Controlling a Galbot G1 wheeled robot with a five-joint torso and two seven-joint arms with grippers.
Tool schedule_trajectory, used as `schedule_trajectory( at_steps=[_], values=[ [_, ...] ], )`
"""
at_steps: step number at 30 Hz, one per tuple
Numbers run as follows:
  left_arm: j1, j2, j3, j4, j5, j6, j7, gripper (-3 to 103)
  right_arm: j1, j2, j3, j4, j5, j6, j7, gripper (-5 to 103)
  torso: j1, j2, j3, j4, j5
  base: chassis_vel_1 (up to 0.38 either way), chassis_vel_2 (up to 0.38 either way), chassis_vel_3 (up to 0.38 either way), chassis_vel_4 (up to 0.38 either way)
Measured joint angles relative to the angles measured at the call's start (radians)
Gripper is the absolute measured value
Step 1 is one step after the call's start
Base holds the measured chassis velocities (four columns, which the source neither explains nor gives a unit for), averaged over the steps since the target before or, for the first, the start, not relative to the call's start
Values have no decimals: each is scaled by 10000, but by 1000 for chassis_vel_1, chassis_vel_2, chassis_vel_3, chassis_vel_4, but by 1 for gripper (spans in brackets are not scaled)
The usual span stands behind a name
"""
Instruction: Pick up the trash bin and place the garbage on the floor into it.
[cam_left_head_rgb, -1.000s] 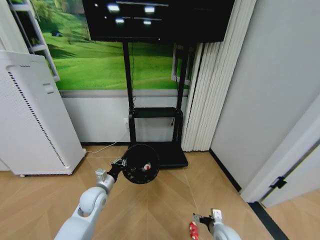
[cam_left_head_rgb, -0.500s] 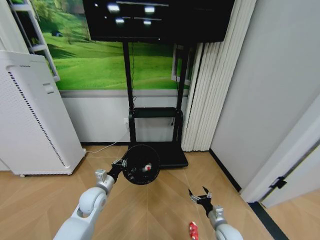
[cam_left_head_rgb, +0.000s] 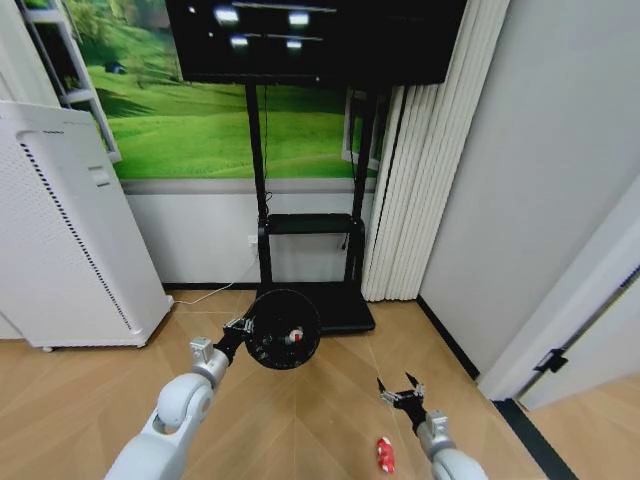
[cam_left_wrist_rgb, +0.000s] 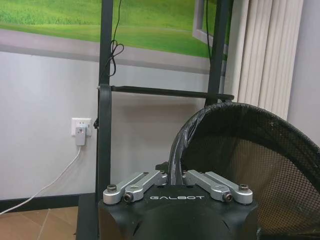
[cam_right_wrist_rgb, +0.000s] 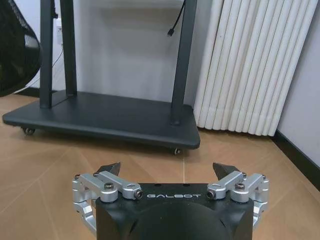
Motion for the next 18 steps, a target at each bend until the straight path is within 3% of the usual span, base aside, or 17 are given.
schedule_trajectory(
  at_steps=[5,7,10,18],
  values=[
    [32,-18,-6,12,11,2,-1,4,-278,-132,-118,155,158,-643,-23,100,-5,4,-3,0,0,103,-134,-129,135],
    [34,-29,-24,16,10,5,-5,4,-751,-374,-307,445,1210,-1493,-19,100,-3,3,-1,-1,-2,0,0,0,0],
    [30,-39,-25,28,9,8,-27,4,-1019,-468,-489,410,1914,-2053,15,100,-2,4,1,-2,-2,-16,9,18,-12],
    [-41,-131,116,106,53,14,-28,4,-603,245,-887,-1027,2242,-2300,255,100,-1,2,1,1,-2,-32,21,26,-22]
  ],
)
